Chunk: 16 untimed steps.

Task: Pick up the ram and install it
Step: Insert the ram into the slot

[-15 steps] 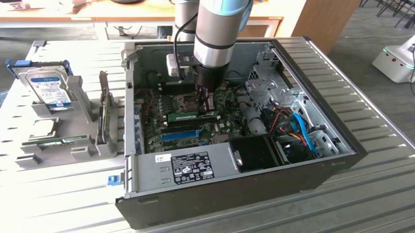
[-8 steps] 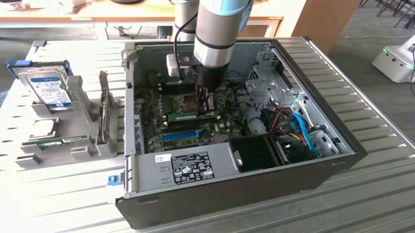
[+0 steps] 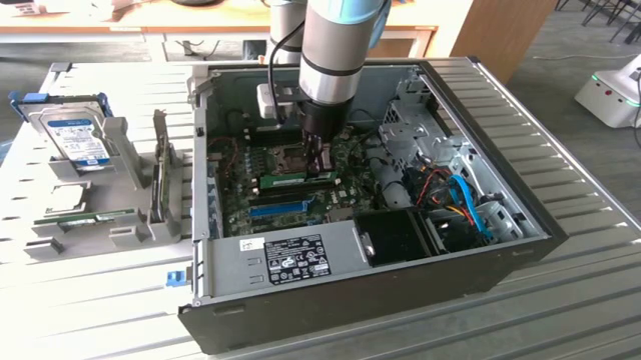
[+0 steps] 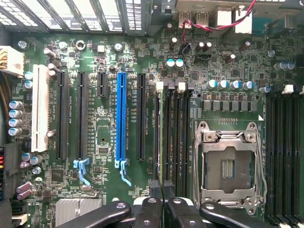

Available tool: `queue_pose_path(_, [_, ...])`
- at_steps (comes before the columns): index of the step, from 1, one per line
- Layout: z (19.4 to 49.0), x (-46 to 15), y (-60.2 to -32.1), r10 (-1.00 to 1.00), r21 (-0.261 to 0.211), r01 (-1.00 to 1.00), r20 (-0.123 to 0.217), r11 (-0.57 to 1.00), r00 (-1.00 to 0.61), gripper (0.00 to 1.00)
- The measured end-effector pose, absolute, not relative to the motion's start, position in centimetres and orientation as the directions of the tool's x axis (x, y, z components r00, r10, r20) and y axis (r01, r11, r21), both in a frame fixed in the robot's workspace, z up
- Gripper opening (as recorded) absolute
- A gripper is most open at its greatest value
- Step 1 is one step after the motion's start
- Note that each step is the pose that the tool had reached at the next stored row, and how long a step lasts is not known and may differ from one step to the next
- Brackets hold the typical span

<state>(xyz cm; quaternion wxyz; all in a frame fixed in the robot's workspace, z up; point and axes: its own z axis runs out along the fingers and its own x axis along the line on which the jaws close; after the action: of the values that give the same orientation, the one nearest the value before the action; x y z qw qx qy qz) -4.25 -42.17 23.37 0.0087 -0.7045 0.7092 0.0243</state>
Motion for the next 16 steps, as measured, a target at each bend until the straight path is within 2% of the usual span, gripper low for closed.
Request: queue_pose_path(16, [23.38, -4.52, -42.17, -0.999, 0.02, -1.0, -0.049, 0.013, -0.014, 0.12])
